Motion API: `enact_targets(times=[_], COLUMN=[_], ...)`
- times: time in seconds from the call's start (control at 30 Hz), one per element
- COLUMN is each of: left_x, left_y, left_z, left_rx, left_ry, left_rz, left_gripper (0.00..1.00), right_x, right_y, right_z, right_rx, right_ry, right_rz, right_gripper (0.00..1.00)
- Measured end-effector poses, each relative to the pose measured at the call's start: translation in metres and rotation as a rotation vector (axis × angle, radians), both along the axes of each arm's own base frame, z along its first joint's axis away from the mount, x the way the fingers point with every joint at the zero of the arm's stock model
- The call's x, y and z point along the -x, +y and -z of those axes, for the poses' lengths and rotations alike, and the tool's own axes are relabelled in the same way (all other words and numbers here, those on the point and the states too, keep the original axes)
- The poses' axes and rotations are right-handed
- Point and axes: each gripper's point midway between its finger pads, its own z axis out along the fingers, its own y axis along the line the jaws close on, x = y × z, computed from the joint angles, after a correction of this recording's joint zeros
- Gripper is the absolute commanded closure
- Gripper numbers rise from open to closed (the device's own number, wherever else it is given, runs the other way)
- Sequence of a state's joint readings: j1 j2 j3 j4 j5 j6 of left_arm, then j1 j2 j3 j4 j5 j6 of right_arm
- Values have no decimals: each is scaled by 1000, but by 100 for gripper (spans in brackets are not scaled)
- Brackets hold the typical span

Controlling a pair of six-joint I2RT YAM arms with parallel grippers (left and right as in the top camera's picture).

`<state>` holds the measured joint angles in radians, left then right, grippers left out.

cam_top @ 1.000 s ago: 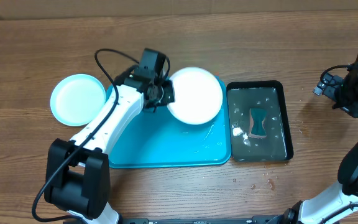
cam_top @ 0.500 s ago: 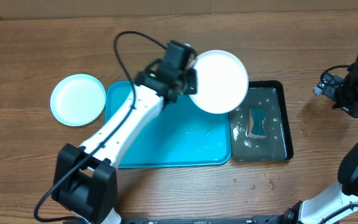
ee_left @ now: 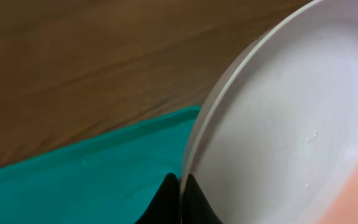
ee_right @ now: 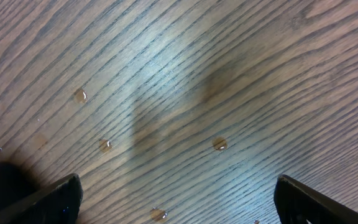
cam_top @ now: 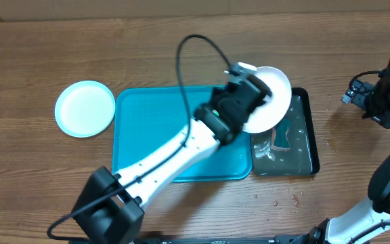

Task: Clean dirty plates on tray and stack at the side
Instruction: 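Lift the white plate with left gripper and tilt it over the black tray, then hold the white plate upright above the black tray to drain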

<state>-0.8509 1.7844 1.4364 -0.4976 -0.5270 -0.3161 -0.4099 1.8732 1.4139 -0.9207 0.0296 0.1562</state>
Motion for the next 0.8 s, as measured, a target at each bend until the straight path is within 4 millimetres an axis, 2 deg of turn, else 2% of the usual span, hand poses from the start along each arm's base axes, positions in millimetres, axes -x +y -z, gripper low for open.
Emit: enact_targets(times=[0.07,0.23,0.4,0.53,0.8], left_x=[5,26,41,44,43], left_y=[-14,-52,-67,-66,-61], left_z=[-13,-63,-104,-118,-125], left_rx=[-43,-159,-263,-348,-421], left_ry=[-83,-349,-521,-573,-595], left_rz=[25,78,80,75,69], left_gripper=[96,96,96,96,96], right_x=[0,0,0,0,0], right_y=[0,0,0,0,0], right_z=[0,0,0,0,0], right_rx=[0,-1,0,0,0], right_ry=[0,0,-1,-1,-1], right_rz=[0,0,0,0,0], right_gripper=[0,0,0,0,0])
